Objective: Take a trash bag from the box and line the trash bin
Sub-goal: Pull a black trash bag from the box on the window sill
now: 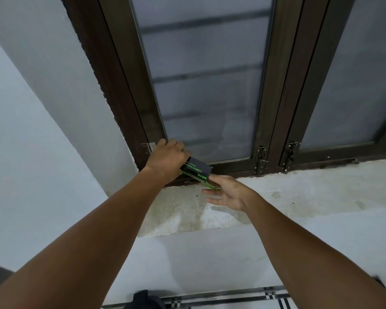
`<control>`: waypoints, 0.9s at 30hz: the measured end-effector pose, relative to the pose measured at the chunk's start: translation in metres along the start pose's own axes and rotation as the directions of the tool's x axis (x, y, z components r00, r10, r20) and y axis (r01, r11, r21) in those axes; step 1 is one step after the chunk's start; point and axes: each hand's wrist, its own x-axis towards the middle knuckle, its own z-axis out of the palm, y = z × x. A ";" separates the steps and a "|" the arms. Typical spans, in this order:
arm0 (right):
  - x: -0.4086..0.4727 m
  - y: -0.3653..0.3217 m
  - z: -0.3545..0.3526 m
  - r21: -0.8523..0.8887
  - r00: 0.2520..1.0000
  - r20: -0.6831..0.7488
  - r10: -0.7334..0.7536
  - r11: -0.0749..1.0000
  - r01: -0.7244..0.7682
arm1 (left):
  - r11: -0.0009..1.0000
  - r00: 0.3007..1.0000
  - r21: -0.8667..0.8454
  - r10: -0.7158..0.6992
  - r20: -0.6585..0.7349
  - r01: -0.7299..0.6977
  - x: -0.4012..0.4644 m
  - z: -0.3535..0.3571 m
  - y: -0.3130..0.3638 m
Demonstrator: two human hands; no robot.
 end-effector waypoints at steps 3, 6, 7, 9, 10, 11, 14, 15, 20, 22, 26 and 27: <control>0.000 -0.002 -0.002 -0.041 0.999 0.018 0.034 0.999 -0.034 | 0.999 0.999 -0.036 0.015 -0.037 -0.016 -0.001 0.006 -0.002; 0.002 -0.005 0.001 -0.086 0.999 -0.038 0.019 0.996 -0.023 | 0.999 0.999 -0.045 0.015 -0.036 -0.017 -0.002 0.013 -0.004; 0.002 -0.007 0.003 -0.088 0.996 -0.090 0.000 0.996 -0.008 | 0.999 1.000 -0.053 0.004 -0.020 -0.005 -0.003 0.017 -0.004; 0.005 -0.011 0.005 -0.048 0.972 -0.229 -0.047 0.998 0.037 | 0.995 0.999 -0.089 -0.031 0.024 0.033 -0.006 0.023 -0.005; 0.007 -0.013 0.004 -0.021 0.951 -0.300 -0.078 0.997 0.075 | 0.992 0.997 -0.113 -0.052 0.052 0.057 -0.007 0.026 -0.005; 0.009 -0.014 0.002 0.004 0.925 -0.365 -0.108 0.993 0.118 | 0.987 0.994 -0.137 -0.073 0.082 0.084 -0.008 0.028 -0.004; 0.013 -0.015 -0.005 0.050 0.839 -0.512 -0.183 0.969 0.241 | 0.970 0.972 -0.183 -0.125 0.198 0.162 -0.013 0.038 0.002; 0.012 -0.016 -0.006 0.046 0.808 -0.552 -0.205 0.960 0.275 | 0.965 0.963 -0.192 -0.129 0.235 0.177 -0.015 0.043 0.004; 0.009 -0.015 -0.008 -0.076 0.674 -0.659 -0.334 0.921 0.381 | 0.960 0.921 -0.201 -0.110 0.372 0.196 -0.026 0.066 0.021; 0.009 -0.015 -0.007 -0.120 0.627 -0.681 -0.378 0.903 0.413 | 0.957 0.911 -0.208 -0.105 0.400 0.202 -0.028 0.072 0.027; 0.009 -0.017 -0.004 -0.144 0.635 -0.661 -0.400 0.898 0.415 | 0.943 0.901 -0.238 -0.116 0.418 0.232 -0.032 0.081 0.034; 0.007 -0.018 -0.001 -0.122 0.651 -0.649 -0.395 0.898 0.423 | 0.935 0.909 -0.255 -0.130 0.397 0.245 -0.033 0.082 0.034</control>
